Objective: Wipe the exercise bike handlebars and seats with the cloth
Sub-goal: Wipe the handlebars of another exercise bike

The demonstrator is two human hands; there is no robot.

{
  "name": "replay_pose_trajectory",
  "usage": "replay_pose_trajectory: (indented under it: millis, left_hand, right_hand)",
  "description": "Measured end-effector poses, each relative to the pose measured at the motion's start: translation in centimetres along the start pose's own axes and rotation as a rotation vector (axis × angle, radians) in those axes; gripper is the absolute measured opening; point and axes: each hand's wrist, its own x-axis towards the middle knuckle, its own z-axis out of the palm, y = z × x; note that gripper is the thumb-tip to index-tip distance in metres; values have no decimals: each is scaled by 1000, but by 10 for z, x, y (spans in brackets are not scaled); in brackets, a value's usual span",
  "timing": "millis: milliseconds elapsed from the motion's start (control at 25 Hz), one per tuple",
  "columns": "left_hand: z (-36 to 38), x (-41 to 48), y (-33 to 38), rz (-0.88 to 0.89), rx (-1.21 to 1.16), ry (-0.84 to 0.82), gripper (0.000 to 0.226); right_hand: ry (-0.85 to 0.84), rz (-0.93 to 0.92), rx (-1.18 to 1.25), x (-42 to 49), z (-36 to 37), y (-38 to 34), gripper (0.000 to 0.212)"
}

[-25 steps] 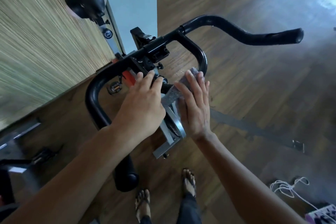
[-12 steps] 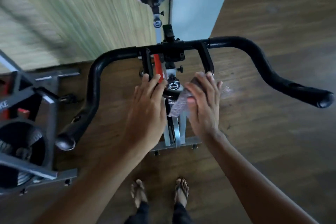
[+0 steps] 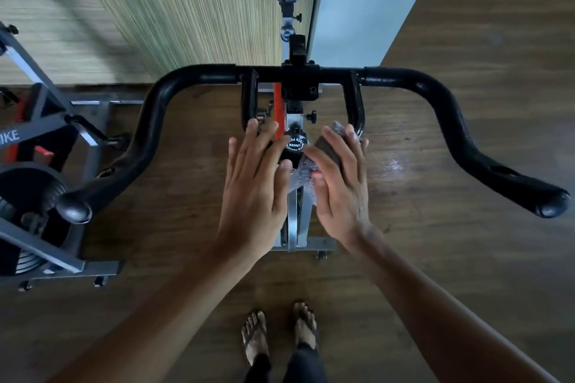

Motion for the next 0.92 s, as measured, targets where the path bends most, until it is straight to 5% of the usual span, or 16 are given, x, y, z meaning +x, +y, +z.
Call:
replay_pose_trajectory:
  millis: [240, 520, 920]
  left_hand:
    - [34, -12, 33, -2, 91, 129, 44]
    - [87, -5, 85, -254, 317, 324, 54]
    - [131, 10, 104, -374, 426, 513, 47]
  right_hand:
    - [-71, -71, 90, 9, -13, 31, 35]
    - [-175, -160, 452, 27, -20, 79, 36]
    - [-167, -256, 717, 63, 4, 131, 39]
